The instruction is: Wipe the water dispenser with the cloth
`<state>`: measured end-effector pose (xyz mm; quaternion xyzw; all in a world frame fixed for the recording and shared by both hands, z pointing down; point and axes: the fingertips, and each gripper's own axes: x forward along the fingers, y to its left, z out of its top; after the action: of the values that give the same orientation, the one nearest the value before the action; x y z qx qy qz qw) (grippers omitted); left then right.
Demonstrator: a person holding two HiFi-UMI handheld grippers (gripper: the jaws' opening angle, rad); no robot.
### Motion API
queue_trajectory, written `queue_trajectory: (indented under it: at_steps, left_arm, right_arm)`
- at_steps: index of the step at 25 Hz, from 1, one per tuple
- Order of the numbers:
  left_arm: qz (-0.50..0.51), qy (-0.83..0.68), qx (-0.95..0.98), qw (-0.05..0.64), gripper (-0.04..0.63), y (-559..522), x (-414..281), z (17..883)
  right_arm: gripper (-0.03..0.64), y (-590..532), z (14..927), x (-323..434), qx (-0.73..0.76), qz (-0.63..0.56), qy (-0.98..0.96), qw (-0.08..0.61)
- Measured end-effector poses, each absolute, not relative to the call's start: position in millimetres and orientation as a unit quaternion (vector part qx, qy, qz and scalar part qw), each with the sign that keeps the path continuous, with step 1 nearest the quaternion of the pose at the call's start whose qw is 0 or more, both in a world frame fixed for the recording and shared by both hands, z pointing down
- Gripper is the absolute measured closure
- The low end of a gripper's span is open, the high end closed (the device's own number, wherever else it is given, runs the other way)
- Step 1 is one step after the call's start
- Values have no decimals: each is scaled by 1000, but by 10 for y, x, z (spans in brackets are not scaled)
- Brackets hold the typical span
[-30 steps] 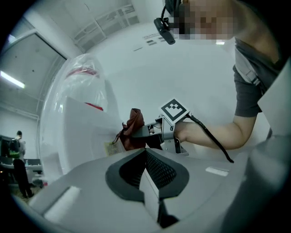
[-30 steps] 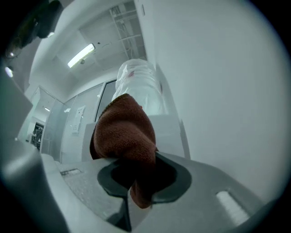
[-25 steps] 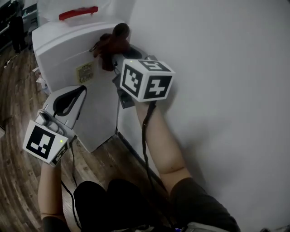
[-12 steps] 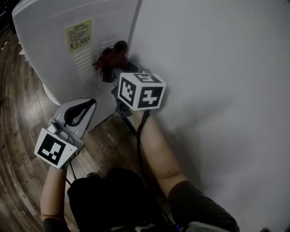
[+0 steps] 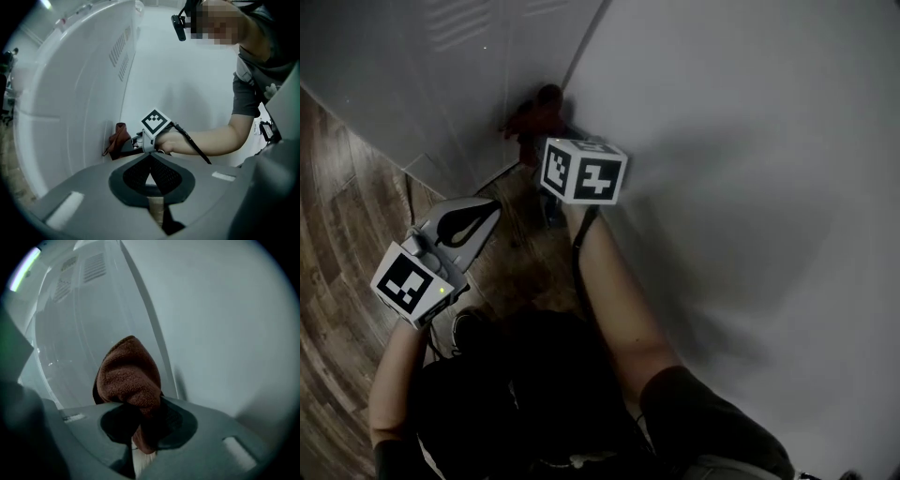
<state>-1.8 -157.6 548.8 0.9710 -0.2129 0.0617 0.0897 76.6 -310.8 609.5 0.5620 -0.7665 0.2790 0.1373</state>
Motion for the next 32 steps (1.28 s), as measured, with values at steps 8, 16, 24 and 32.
queue_trajectory:
  at_steps: [8, 16, 24, 32]
  left_arm:
    - [93, -194, 965, 148, 578, -1573, 90, 6415]
    - [103, -194, 963, 158, 578, -1579, 169, 6623]
    - [118, -203, 956, 174, 578, -1552, 195, 5916]
    - [89, -206, 965, 133, 578, -1144, 320, 4038]
  right_arm:
    - [552, -2956, 7251, 780, 585, 316, -727, 170]
    - [552, -2860, 7580, 757, 569, 318, -736, 181]
    - [552, -2495, 6486, 819, 560, 281, -753, 201]
    - [552, -2193, 4593, 798, 553, 245, -778, 170]
